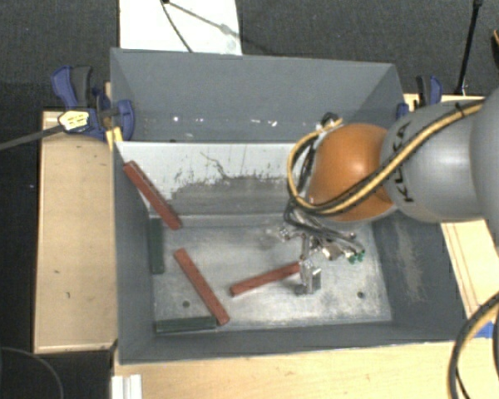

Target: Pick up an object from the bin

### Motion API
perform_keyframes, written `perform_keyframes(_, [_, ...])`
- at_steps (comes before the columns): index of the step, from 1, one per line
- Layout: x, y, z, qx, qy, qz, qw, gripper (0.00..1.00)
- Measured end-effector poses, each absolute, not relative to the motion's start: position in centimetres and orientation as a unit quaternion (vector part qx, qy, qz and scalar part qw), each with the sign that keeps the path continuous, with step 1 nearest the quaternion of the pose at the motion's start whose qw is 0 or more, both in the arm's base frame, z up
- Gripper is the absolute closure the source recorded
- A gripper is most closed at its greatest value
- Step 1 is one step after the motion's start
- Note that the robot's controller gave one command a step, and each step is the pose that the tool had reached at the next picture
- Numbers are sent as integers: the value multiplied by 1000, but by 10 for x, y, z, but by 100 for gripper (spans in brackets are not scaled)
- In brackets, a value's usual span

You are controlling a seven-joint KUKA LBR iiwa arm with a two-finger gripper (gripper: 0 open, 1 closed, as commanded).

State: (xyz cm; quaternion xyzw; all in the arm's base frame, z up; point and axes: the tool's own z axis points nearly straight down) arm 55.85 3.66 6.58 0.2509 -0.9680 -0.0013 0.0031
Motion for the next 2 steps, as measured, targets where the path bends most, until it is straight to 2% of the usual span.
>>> perform_keyframes(1, [562, 37, 71, 252, -968, 0, -2, 100])
perform_keyframes(2, [574, 39, 215, 243, -970, 1, -6, 100])
